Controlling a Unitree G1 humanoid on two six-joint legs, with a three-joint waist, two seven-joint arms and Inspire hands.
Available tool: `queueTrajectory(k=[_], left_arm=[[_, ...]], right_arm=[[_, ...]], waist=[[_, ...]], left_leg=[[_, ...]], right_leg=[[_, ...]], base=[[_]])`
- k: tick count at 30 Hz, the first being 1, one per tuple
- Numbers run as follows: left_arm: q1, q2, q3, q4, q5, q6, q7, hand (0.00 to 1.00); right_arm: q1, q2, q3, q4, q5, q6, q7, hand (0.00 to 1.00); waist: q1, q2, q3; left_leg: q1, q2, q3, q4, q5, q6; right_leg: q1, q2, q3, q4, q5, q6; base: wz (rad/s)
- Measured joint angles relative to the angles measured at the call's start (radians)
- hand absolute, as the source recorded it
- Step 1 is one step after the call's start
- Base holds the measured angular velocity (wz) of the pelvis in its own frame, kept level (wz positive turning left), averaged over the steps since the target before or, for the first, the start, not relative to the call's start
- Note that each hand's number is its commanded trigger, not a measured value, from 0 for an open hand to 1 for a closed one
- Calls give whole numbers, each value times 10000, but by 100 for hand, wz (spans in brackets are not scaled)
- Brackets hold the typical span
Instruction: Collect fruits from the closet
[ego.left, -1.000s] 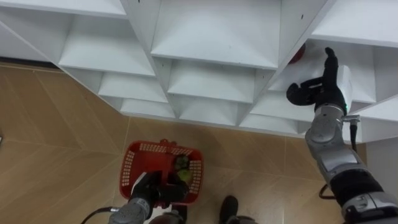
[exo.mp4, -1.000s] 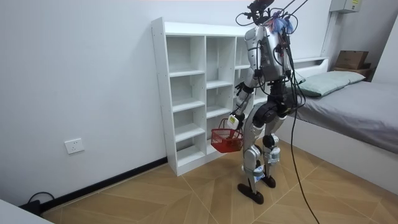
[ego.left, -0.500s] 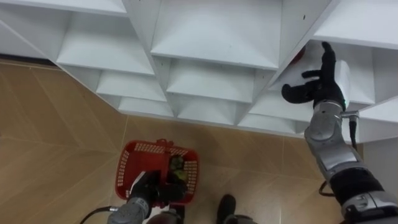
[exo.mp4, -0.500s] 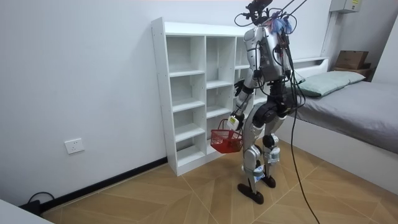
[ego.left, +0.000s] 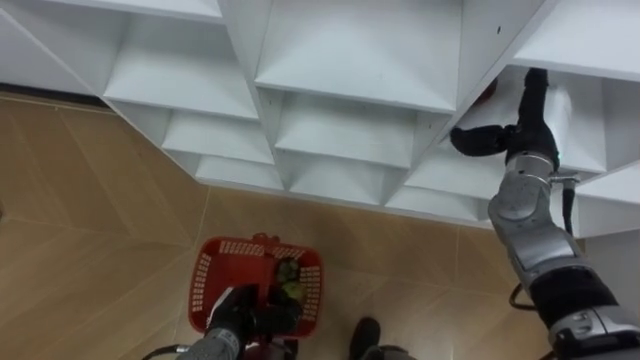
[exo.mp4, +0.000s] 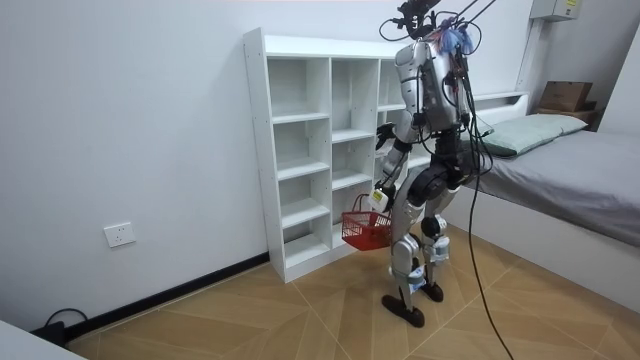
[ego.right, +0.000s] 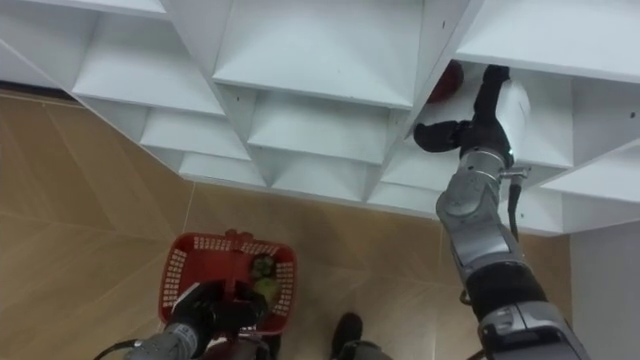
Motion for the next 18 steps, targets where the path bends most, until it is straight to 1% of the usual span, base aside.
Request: queueTrajectory(k=[3, 9, 12, 18], left_arm=[[174, 27, 31, -171, 24, 0, -20, 100], [311, 75, 20, -402, 16, -1, -175, 100], [401, 92, 9, -404, -2, -1, -207, 100], [397, 193, 9, -433, -3, -21, -382, 100]], right_arm=[[-22, -21, -24, -187, -100, 0, -170, 0], [-23, -46, -24, -180, -90, 0, -346, 0], [-23, -88, -19, -5, -37, 4, -357, 0], [-23, -238, -21, 64, -5, 19, -354, 0]], waist=[[48, -10, -3], [46, -10, -2], [48, -7, 0], [149, -2, 3]], left_leg=[[-6, -12, -9, 13, 1, 2], [-7, -24, -34, 116, 0, 3], [1, -34, -116, 195, 0, 3], [-79, -66, -130, 283, -6, 8]], right_leg=[[-7, -11, 2, 59, -7, 12], [34, -35, -29, 131, -27, 25], [121, -74, -143, 144, -59, 15], [37, -176, -222, 356, -187, -2]], base=[[0], [1], [10], [8]])
